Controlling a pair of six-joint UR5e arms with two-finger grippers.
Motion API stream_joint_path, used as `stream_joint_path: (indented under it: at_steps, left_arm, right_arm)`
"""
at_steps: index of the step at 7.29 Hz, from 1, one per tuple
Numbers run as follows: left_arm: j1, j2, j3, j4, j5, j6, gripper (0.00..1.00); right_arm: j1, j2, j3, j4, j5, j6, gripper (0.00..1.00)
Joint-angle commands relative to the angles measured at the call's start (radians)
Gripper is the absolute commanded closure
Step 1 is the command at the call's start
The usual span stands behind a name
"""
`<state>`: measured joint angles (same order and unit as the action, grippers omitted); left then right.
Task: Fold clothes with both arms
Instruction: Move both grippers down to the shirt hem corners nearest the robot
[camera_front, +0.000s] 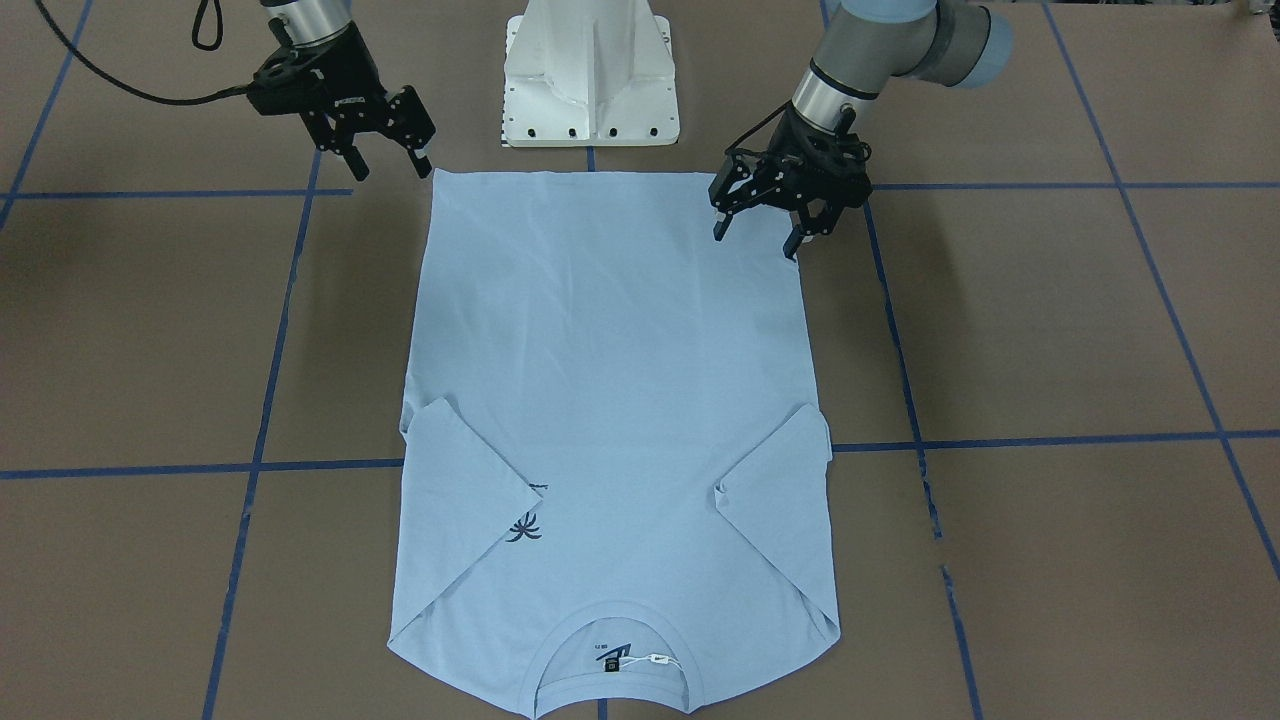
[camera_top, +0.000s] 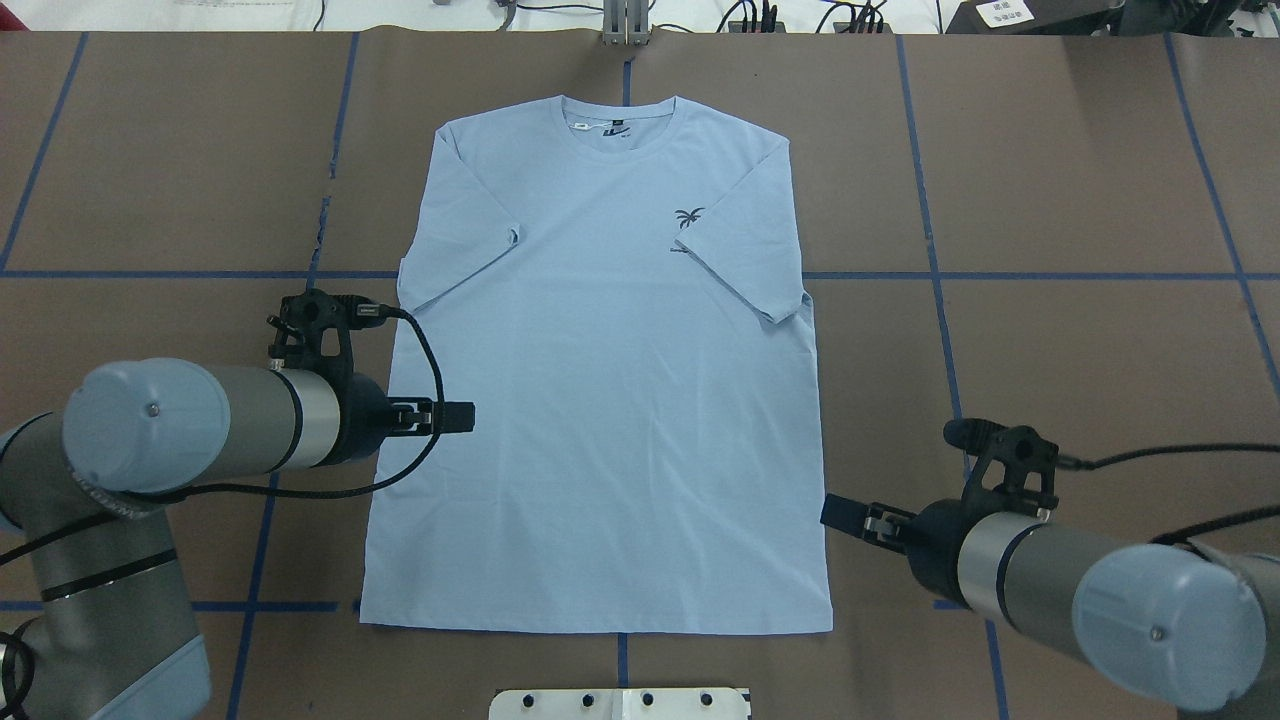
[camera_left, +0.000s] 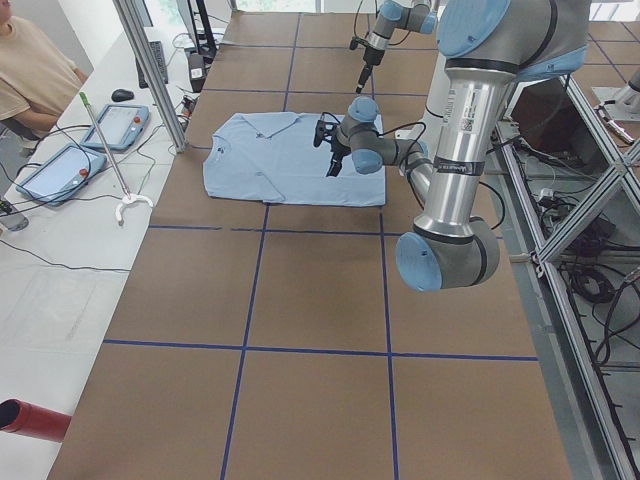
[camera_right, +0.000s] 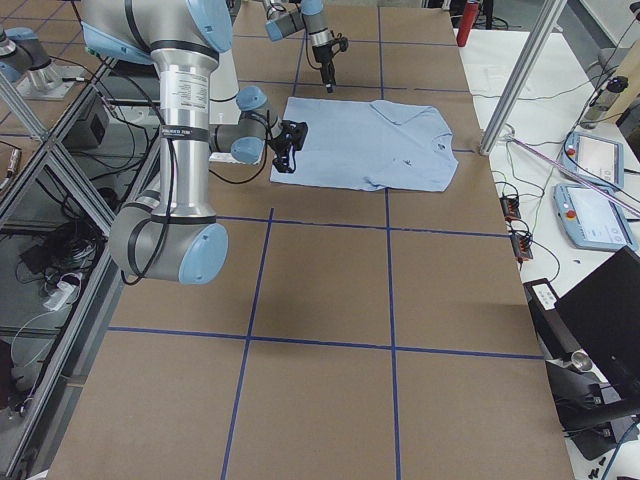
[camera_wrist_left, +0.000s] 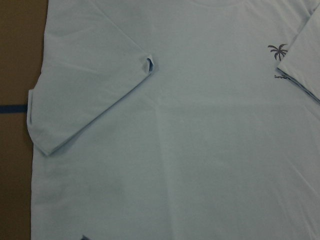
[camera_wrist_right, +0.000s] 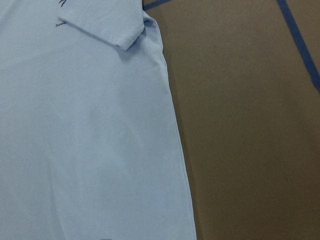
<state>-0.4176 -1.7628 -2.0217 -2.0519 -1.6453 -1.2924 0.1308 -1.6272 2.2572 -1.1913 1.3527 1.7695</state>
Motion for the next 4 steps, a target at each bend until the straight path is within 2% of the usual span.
stream_joint_path:
  at_steps: [1, 2, 3, 4]
  left_arm:
    - [0.126, 0.139, -0.081, -0.001, 0.054, -0.138, 0.00]
    - [0.199, 0.194, -0.103, -0.001, 0.112, -0.238, 0.11]
    - [0.273, 0.221, -0.101, 0.001, 0.164, -0.331, 0.17]
    - [0.320, 0.236, -0.091, 0.001, 0.203, -0.350, 0.18]
  right_arm:
    - [-0.138, 0.004, 0.022, -0.103, -0.084, 0.190, 0.21]
    - [-0.170, 0.006, 0.022, -0.143, -0.121, 0.212, 0.20]
    - [-0.174, 0.007, 0.022, -0.149, -0.124, 0.215, 0.20]
    - [-0.183, 0.007, 0.021, -0.149, -0.133, 0.217, 0.19]
